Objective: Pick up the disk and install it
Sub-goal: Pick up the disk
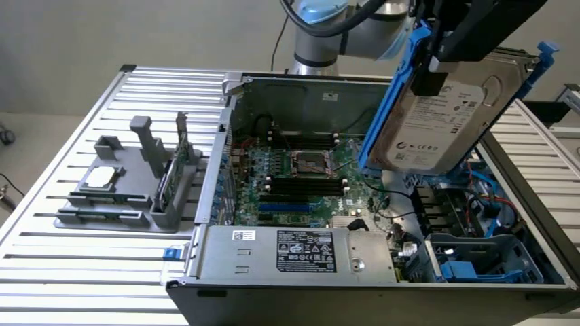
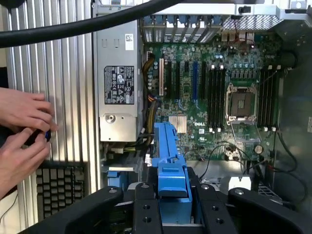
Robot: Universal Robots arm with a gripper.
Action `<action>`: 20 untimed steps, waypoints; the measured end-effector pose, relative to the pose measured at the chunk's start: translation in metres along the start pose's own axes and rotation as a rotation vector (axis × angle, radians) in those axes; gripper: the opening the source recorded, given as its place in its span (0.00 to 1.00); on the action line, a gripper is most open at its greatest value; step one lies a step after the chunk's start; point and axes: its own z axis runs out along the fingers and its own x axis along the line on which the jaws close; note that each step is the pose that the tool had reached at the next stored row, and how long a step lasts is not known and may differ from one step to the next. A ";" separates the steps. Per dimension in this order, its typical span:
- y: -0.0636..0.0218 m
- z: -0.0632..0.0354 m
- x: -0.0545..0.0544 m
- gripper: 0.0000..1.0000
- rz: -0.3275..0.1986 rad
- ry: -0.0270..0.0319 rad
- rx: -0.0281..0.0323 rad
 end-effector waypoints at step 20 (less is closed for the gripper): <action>-0.0594 0.0034 0.044 0.33 0.000 0.0000 0.0042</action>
